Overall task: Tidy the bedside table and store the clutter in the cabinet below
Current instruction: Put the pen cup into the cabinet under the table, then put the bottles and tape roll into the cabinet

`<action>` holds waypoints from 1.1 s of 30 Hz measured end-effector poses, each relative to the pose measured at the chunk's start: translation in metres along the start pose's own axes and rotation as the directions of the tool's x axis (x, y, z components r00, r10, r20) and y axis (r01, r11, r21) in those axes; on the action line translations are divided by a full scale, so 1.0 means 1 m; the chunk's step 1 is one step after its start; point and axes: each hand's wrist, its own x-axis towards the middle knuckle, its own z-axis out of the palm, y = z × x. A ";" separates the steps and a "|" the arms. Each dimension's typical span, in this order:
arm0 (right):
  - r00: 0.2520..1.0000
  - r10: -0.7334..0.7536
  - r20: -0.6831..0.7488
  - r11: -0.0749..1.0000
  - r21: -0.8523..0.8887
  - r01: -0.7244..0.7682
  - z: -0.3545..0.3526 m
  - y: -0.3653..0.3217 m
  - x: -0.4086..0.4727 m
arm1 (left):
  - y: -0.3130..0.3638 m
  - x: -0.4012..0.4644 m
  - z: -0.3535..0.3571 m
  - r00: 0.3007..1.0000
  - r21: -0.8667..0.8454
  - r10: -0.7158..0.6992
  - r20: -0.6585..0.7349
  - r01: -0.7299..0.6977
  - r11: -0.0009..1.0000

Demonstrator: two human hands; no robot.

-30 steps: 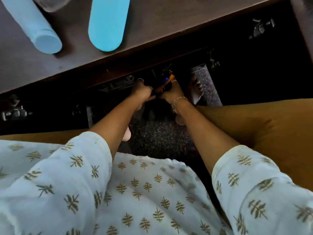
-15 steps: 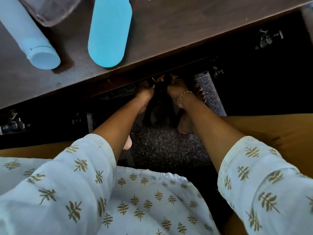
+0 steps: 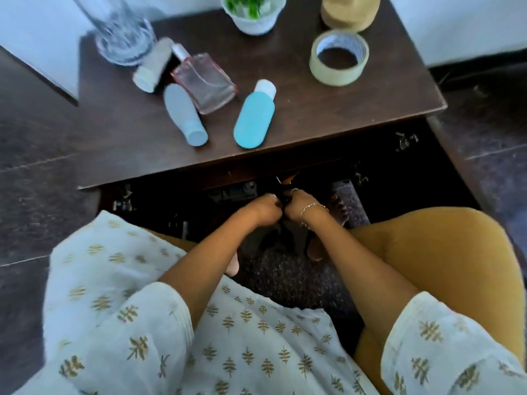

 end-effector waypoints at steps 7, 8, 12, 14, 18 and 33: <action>0.985 -0.171 0.026 0.947 -0.273 0.171 -0.039 -0.042 -0.093 | 0.005 -0.099 -0.038 0.989 0.333 0.052 -0.141 -0.003 0.943; 0.976 -0.219 -0.011 0.944 -0.256 0.209 -0.046 -0.048 -0.107 | 0.002 -0.114 -0.046 0.976 0.353 0.064 -0.206 0.013 0.936; 0.822 -0.477 -0.311 0.871 -0.297 0.392 -0.070 -0.062 -0.130 | -0.012 -0.155 -0.078 0.828 0.392 0.118 -0.548 0.130 0.911; 0.670 -0.632 -0.389 0.768 -0.429 0.475 -0.079 -0.069 -0.124 | -0.019 -0.163 -0.093 0.696 0.376 0.197 -0.690 0.112 0.920; 0.676 -0.718 -0.166 0.560 -0.713 0.420 -0.094 -0.093 -0.101 | -0.034 -0.147 -0.128 0.590 0.553 0.446 -0.673 0.001 0.833; 0.704 -0.710 -0.024 0.303 -0.912 0.276 -0.108 -0.102 -0.069 | -0.049 -0.106 -0.163 0.640 0.888 0.695 -0.327 -0.043 0.457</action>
